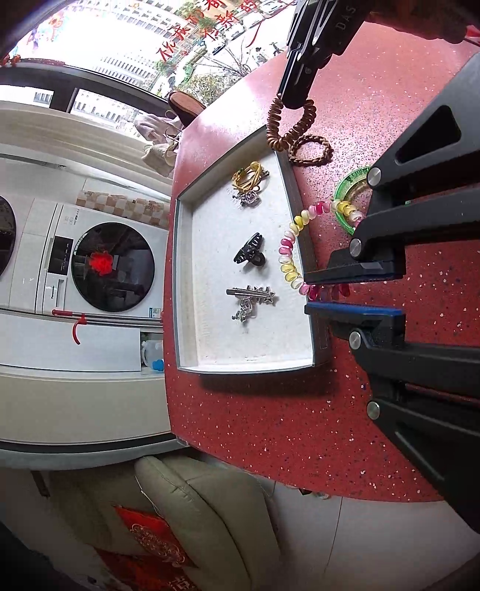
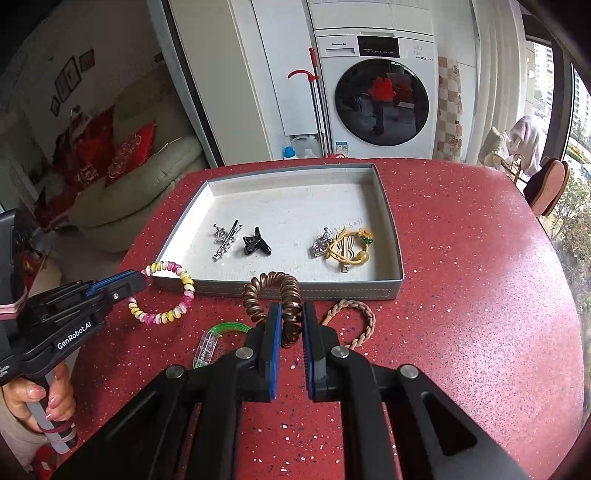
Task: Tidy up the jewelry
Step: 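Lower the beaded bracelet into the tray with the left tool while the right tool drops the coil there, then withdraw both open tools and move them toward the green bangle and braided bracelet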
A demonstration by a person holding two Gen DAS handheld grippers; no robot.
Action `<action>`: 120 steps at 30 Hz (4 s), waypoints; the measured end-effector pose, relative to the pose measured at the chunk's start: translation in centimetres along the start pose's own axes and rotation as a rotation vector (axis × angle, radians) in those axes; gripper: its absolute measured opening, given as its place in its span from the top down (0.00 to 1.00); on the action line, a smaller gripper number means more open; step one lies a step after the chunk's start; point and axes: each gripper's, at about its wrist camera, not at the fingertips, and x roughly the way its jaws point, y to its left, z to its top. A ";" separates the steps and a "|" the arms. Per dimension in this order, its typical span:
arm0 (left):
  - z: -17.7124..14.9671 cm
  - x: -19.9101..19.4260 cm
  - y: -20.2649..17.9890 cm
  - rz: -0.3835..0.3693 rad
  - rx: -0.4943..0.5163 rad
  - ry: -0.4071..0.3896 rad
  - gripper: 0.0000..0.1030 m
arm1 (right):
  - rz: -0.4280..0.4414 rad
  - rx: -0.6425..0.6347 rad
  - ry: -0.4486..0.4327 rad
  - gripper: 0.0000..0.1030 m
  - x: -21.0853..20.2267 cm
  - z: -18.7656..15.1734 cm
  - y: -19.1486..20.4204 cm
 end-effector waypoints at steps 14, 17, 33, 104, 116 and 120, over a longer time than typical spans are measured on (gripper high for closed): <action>5.0 1.5 -0.5 0.043 0.014 -0.044 0.73 | 0.022 0.040 -0.005 0.89 2.4 4.2 -1.2; 6.6 2.4 -0.2 0.054 -0.001 -0.048 0.73 | 0.024 0.058 -0.002 0.89 3.3 5.5 -1.7; 10.6 11.7 1.2 0.149 -0.060 0.020 0.73 | 0.004 0.083 0.027 0.89 10.2 8.8 -2.4; -0.5 0.0 -0.9 0.172 -0.039 -0.040 0.00 | 0.036 0.184 -0.084 0.00 -0.6 -1.7 -3.2; -3.9 -0.1 -2.4 0.077 -0.019 0.050 0.00 | 0.087 0.236 -0.089 0.00 -2.3 -3.7 -3.8; -5.0 0.4 -2.8 0.121 -0.008 0.078 0.00 | 0.094 0.204 -0.052 0.00 -2.3 -4.2 -3.5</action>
